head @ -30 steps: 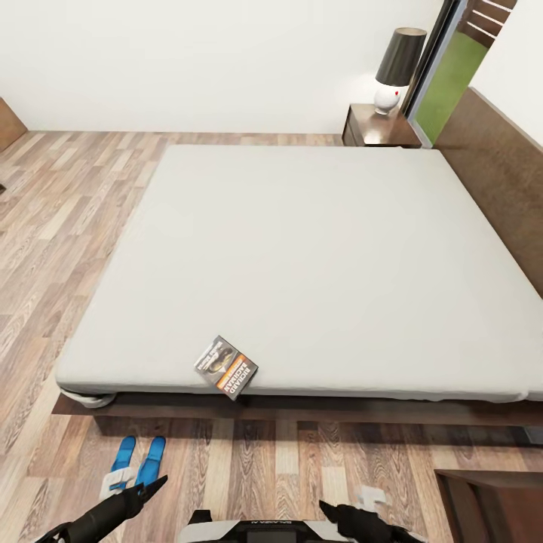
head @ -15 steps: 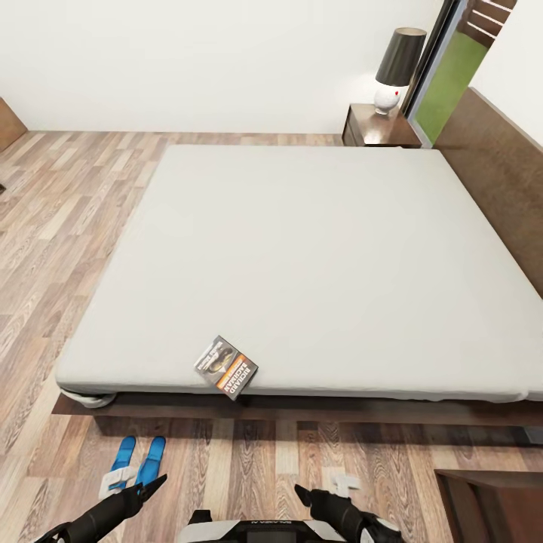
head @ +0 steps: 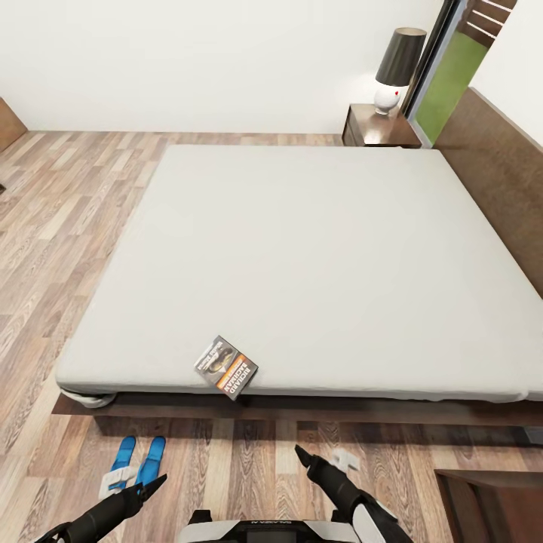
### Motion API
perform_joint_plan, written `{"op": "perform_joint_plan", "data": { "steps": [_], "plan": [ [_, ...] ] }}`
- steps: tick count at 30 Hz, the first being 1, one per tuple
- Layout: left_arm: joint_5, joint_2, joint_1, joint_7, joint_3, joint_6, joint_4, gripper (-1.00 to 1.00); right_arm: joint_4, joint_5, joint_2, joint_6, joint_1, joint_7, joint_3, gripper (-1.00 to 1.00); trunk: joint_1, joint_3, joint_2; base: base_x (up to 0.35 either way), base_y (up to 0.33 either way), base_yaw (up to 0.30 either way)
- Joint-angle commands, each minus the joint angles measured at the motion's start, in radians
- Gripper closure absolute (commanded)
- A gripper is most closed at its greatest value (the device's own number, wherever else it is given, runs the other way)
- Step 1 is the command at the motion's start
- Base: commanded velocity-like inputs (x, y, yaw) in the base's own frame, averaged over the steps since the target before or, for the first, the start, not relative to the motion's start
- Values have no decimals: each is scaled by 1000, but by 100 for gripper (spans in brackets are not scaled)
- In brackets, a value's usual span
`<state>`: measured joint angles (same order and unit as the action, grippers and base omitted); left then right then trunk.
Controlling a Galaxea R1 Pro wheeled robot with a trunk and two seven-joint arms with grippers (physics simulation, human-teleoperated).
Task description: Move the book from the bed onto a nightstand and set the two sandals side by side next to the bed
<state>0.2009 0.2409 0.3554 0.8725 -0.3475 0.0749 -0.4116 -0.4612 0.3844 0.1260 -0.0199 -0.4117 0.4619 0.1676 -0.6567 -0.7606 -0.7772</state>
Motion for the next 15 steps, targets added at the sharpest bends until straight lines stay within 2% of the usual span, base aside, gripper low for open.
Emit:
{"op": "perform_joint_plan", "data": {
  "steps": [1, 7, 10, 12, 15],
  "plan": [
    [5, 0, 0, 5, -3, 8, 0, -100, 0, 13, 1, -2, -1, 6, 5, -100, 0, -1, -1, 0, 0, 0],
    [4, 0, 0, 5, -4, 8, 0, -100, -5, 34, 3, -7, -1, 13, 4, -100, 0, -1, -1, 0, 0, 0],
    [4, 0, 0, 5, -4, 8, 0, -100, -21, 38, 2, -12, -1, 46, 4, -100, 0, -1, -1, 0, 0, 0],
    [4, 0, 0, 5, -4, 8, 0, -100, -27, 39, 2, -15, -1, 86, 4, -100, 0, -1, -1, 0, 0, 0],
    [4, 0, 0, 5, -4, 8, 0, -100, -35, 52, 2, -35, -1, 232, 4, -100, 0, -1, -1, 0, 0, 0]
  ]
}}
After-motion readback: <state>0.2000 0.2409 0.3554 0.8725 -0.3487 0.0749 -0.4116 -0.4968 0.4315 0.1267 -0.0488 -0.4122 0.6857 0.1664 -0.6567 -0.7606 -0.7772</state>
